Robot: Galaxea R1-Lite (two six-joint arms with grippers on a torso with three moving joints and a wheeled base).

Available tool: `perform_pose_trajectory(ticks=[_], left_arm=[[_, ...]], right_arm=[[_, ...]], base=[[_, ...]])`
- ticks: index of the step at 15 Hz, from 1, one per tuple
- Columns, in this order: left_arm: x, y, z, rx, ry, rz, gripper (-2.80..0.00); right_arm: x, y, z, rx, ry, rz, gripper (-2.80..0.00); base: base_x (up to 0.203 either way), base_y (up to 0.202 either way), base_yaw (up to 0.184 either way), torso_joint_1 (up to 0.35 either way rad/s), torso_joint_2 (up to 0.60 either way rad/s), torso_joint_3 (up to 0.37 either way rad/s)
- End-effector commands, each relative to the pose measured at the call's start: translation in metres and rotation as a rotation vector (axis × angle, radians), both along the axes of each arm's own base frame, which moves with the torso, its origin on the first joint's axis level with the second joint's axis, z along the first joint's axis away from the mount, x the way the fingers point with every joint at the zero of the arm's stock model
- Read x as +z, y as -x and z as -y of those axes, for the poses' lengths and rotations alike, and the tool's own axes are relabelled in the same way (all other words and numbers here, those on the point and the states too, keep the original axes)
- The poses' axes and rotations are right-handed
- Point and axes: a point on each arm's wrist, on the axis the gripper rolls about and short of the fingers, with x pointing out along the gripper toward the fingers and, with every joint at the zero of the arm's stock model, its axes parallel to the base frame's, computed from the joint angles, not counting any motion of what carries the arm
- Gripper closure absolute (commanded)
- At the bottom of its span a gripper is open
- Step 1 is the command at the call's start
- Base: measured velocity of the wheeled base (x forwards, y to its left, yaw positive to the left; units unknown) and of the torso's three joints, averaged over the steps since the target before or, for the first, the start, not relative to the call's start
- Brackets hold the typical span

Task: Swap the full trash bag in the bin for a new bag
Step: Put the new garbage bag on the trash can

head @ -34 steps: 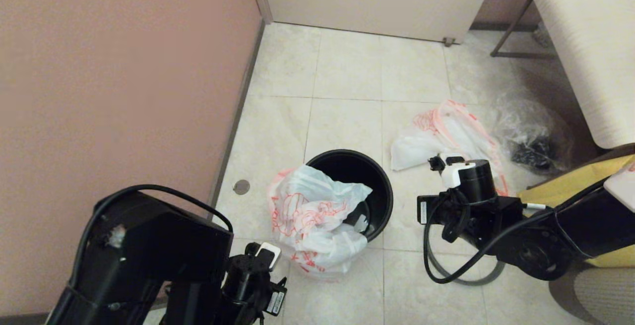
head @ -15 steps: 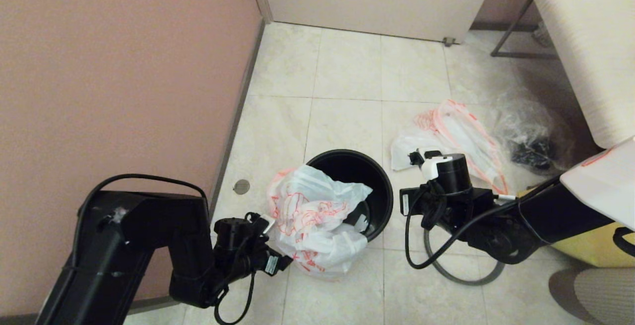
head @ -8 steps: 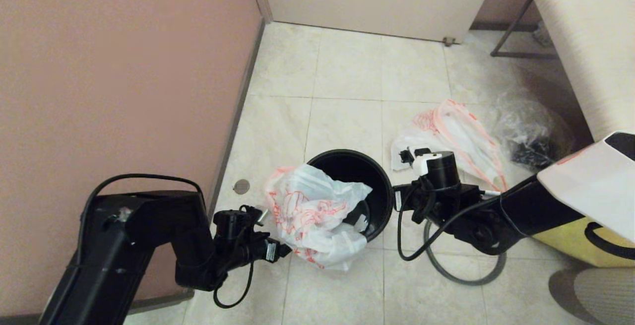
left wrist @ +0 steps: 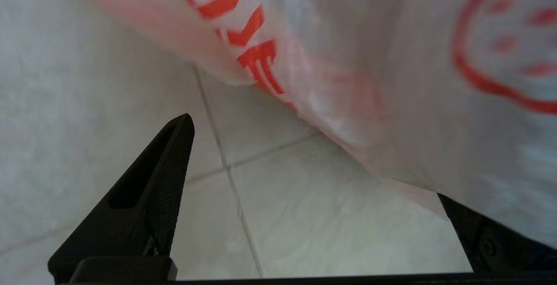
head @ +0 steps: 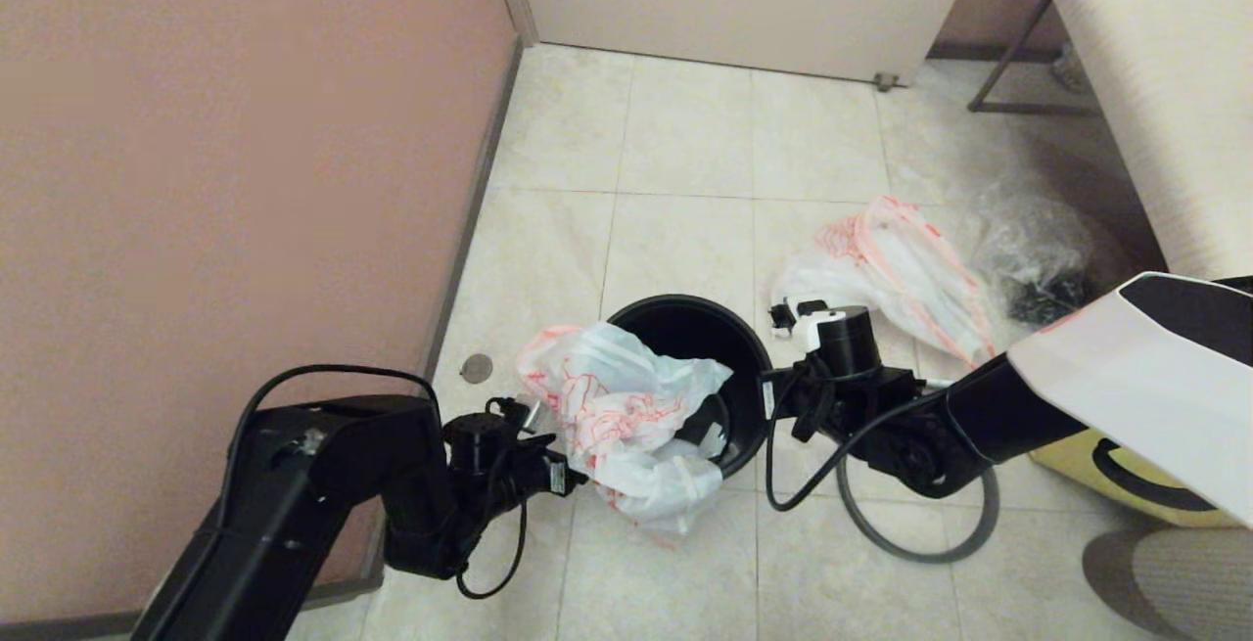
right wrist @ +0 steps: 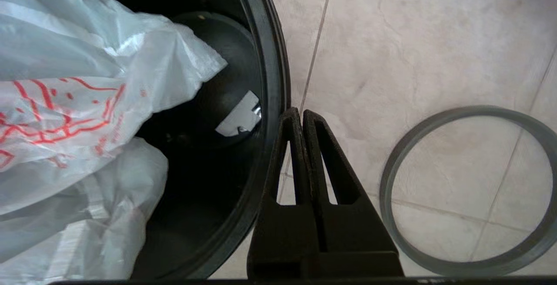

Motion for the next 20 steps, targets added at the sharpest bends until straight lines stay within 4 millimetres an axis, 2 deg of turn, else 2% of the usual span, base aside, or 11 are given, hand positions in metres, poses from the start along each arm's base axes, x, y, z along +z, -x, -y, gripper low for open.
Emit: perform_pose_trajectory(ticks=[1, 9, 17, 20], left_arm=[[-0.006, 0.008, 0.001, -0.008, -0.005, -0.017, -2.8], [-0.002, 0.009, 0.0, -0.056, 0.022, 0.035, -2.8], [0.001, 0.007, 0.013, -0.066, 0.103, 0.036, -2.8], [-0.001, 0.018, 0.009, -0.063, 0.092, 0.028, -2.8]], right_arm=[[-0.001, -0.001, 0.0, -0.001, 0.0, 0.0, 0.0], [0.001, 0.0, -0.002, 0.009, 0.006, 0.005, 0.0], [-0.003, -0.002, -0.009, 0.047, 0.004, 0.002, 0.0], [-0.005, 0.0, -0.007, 0.042, 0.013, -0.016, 0.0]], base=[[0.0, 0.0, 0.0, 0.0, 0.0, 0.0], [0.0, 0.0, 0.0, 0.0, 0.0, 0.0], [0.0, 0.0, 0.0, 0.0, 0.0, 0.0], [0.0, 0.0, 0.0, 0.0, 0.0, 0.0]])
